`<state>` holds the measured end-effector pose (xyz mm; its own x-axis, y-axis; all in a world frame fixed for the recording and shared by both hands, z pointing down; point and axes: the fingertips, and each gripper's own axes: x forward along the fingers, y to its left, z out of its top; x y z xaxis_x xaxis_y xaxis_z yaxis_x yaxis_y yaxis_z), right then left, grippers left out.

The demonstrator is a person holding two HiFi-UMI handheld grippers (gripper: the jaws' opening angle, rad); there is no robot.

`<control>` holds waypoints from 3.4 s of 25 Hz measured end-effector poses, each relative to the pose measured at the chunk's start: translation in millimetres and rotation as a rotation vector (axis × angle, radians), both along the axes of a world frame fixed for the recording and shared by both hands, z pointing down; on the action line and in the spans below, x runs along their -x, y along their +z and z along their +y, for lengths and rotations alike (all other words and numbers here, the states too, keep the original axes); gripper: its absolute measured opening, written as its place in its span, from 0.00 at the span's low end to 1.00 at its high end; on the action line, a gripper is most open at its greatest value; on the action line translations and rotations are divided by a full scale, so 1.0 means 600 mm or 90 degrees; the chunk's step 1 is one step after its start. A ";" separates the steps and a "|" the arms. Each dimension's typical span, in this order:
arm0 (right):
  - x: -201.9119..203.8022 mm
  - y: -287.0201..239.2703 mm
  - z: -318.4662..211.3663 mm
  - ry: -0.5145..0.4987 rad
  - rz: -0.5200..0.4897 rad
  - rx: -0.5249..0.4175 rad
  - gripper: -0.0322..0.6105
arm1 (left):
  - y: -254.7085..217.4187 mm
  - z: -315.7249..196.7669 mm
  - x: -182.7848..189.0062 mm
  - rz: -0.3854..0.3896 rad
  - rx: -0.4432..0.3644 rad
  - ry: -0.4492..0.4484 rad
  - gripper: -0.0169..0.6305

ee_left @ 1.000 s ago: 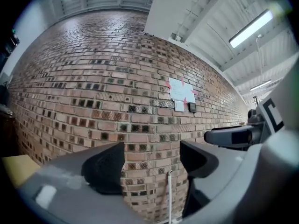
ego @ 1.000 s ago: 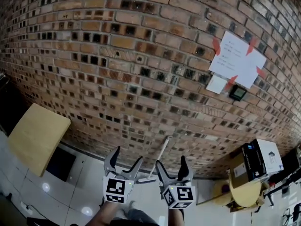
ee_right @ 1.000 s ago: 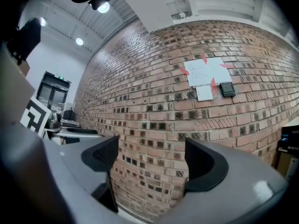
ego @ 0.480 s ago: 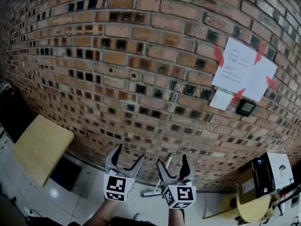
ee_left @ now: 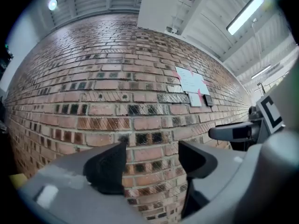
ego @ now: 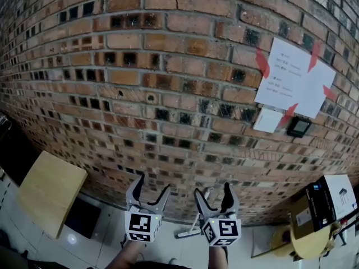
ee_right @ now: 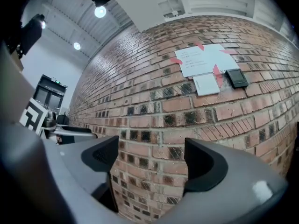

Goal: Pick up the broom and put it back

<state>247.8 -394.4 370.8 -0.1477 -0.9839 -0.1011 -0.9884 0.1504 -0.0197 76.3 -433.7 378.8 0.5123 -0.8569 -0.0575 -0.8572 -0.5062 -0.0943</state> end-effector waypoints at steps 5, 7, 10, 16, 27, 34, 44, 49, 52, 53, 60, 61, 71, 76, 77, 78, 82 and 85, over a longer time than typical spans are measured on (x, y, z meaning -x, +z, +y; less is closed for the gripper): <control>0.027 0.001 -0.022 0.022 -0.005 0.000 0.74 | 0.004 -0.035 0.032 -0.001 0.001 0.019 0.57; 0.046 0.007 -0.031 0.018 -0.003 0.009 0.74 | 0.008 -0.043 0.038 -0.006 0.007 0.031 0.57; 0.073 0.010 -0.038 0.014 0.003 0.016 0.74 | 0.010 -0.052 0.047 -0.013 0.009 0.047 0.57; 0.082 0.035 -0.034 0.042 0.005 0.039 0.74 | 0.030 -0.061 0.053 -0.018 0.029 0.079 0.57; 0.026 0.102 0.033 0.127 -0.028 0.127 0.74 | 0.088 -0.026 -0.022 -0.037 0.086 0.198 0.57; -0.015 0.157 0.087 0.190 -0.052 0.137 0.74 | 0.140 0.005 -0.069 -0.066 0.121 0.256 0.57; -0.046 0.229 0.137 0.230 -0.081 0.167 0.74 | 0.210 0.058 -0.164 -0.090 0.165 0.352 0.57; -0.044 0.259 0.156 0.228 -0.097 0.187 0.74 | 0.237 0.081 -0.181 -0.109 0.178 0.374 0.57; -0.046 0.266 0.163 0.231 -0.102 0.183 0.74 | 0.247 0.088 -0.181 -0.114 0.185 0.379 0.57; -0.047 0.265 0.164 0.232 -0.102 0.179 0.74 | 0.250 0.090 -0.182 -0.114 0.187 0.381 0.57; -0.066 0.271 0.192 0.232 -0.108 0.167 0.74 | 0.258 0.105 -0.202 -0.117 0.193 0.404 0.57; -0.072 0.278 0.201 0.238 -0.108 0.174 0.74 | 0.258 0.105 -0.207 -0.114 0.194 0.406 0.57; -0.116 0.390 0.322 0.301 -0.112 0.259 0.74 | 0.286 0.103 -0.252 -0.118 0.213 0.428 0.57; -0.123 0.501 0.402 0.337 -0.124 0.355 0.74 | 0.308 0.109 -0.278 -0.124 0.229 0.444 0.57; -0.125 0.520 0.418 0.345 -0.130 0.370 0.74 | 0.312 0.111 -0.282 -0.124 0.233 0.447 0.57; -0.126 0.537 0.432 0.351 -0.136 0.383 0.74 | 0.315 0.112 -0.286 -0.124 0.235 0.451 0.57; -0.132 0.595 0.474 0.362 -0.152 0.428 0.74 | 0.329 0.117 -0.297 -0.131 0.239 0.456 0.57; -0.136 0.624 0.479 0.357 -0.157 0.449 0.74 | 0.337 0.113 -0.294 -0.135 0.246 0.450 0.57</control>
<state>329.5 -107.1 745.4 0.3134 -0.7513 0.5808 -0.8691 -0.4733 -0.1434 252.9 -365.6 581.2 0.9039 -0.2687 0.3327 -0.3086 -0.9484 0.0724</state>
